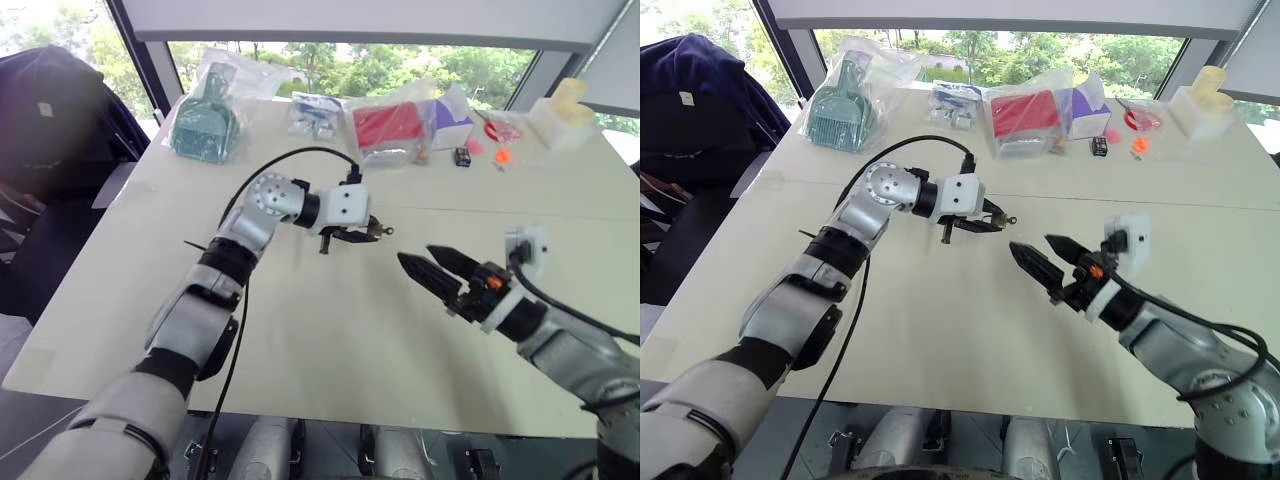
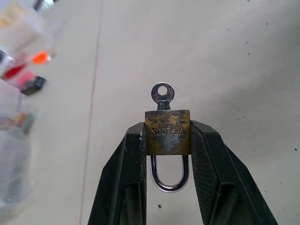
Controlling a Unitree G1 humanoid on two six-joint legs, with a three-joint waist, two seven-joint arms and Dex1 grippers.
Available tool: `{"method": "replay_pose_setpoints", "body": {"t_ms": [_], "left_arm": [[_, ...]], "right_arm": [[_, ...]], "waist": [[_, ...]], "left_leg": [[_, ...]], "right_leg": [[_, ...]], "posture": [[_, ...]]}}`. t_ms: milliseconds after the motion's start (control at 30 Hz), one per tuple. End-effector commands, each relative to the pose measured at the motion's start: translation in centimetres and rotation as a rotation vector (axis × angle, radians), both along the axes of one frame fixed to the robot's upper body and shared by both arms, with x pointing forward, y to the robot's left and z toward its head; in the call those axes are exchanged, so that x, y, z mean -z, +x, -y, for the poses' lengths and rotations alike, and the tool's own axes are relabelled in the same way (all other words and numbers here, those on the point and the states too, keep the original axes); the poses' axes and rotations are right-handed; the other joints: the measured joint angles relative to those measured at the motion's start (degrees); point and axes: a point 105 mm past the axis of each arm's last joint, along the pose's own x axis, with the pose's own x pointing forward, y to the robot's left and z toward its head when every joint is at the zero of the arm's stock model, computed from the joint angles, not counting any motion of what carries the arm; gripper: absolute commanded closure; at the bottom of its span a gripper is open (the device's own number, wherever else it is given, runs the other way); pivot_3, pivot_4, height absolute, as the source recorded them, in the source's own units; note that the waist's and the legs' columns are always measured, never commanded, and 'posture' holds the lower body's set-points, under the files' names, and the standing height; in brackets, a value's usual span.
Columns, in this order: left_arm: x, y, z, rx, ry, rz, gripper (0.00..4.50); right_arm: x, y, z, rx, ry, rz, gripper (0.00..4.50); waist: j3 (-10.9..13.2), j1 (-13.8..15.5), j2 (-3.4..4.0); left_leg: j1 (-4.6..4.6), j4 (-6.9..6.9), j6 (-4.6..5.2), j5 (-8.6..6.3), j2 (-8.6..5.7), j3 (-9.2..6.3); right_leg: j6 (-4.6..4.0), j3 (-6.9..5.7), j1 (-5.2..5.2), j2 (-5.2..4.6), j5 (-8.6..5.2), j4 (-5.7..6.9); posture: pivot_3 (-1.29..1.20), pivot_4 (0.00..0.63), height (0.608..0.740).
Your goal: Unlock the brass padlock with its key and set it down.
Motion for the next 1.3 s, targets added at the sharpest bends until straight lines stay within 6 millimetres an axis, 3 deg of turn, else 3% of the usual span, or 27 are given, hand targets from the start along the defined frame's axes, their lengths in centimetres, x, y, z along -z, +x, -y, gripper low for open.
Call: {"method": "replay_pose_setpoints", "body": {"t_ms": [33, 167, 300, 667, 800, 967, 1167, 1300], "left_arm": [[-3.5, -0.3, 0.1, -0.021, -0.109, 0.106, 3.8], [-4.8, -0.9, 0.3, -0.032, -0.187, 0.135, 3.8], [-5.3, -1.2, 0.3, -0.028, -0.219, 0.2, 3.8], [-4.9, -1.9, 0.0, 0.014, -0.207, 0.241, 3.8], [-5.1, -2.1, 0.0, 0.016, -0.218, 0.239, 3.8], [-5.5, -1.9, -0.2, 0.001, -0.236, 0.242, 3.8], [-5.7, -1.5, -0.6, -0.019, -0.249, 0.236, 3.8], [-5.9, -1.6, -0.6, -0.015, -0.259, 0.234, 3.8]], "right_arm": [[-1.3, 0.6, -0.8, -0.031, 0.073, 0.026, 0.0], [-1.0, 2.0, -1.2, -0.024, 0.081, 0.009, 0.0], [-1.5, 3.6, -0.4, 0.05, 0.114, 0.024, 0.0], [-1.8, 5.4, -0.7, 0.075, 0.131, 0.051, 0.0], [-2.0, 5.4, -0.9, 0.06, 0.148, 0.064, 1.83], [-2.0, 5.2, -1.3, 0.017, 0.177, 0.058, 4.43], [-2.4, 4.6, -1.2, 0.001, 0.247, 0.056, 4.48], [-2.4, 4.3, -1.3, -0.007, 0.25, 0.05, 2.76]], "waist": [[0.0, 0.2, 0.0], [0.0, -0.1, 0.0], [0.0, -0.1, 0.01], [0.0, -0.2, 0.03], [0.0, -0.2, 0.04], [0.0, -0.2, 0.04], [0.0, -0.2, 0.04], [0.0, -0.2, 0.04]], "left_leg": [[0.0, 0.01, -0.01, 0.01, 0.0, -0.02], [0.0, 0.0, -0.01, 0.01, -0.02, -0.01], [-0.01, -0.01, 0.0, 0.02, -0.03, 0.02], [0.02, -0.01, -0.05, 0.07, -0.02, 0.08], [0.02, -0.01, -0.05, 0.07, -0.03, 0.08], [0.02, -0.01, -0.05, 0.07, -0.02, 0.08], [0.02, -0.01, -0.05, 0.08, -0.02, 0.08], [0.03, -0.01, -0.05, 0.08, -0.02, 0.08]], "right_leg": [[0.0, -0.02, 0.01, 0.02, 0.0, 0.02], [0.03, -0.02, 0.01, 0.05, 0.02, 0.03], [0.07, -0.03, 0.0, 0.1, 0.03, 0.07], [0.11, -0.04, -0.02, 0.15, 0.06, 0.16], [0.12, -0.03, -0.02, 0.15, 0.06, 0.16], [0.12, -0.03, -0.02, 0.17, 0.06, 0.17], [0.12, -0.03, -0.02, 0.17, 0.06, 0.17], [0.12, -0.03, -0.02, 0.17, 0.06, 0.18]], "posture": [[0.0, 0.15, 0.737], [0.0, 0.15, 0.737], [0.0, 0.15, 0.737], [0.0, 0.15, 0.737], [0.0, 0.15, 0.737], [0.0, 0.15, 0.737], [0.0, 0.15, 0.737], [0.0, 0.15, 0.737]]}}
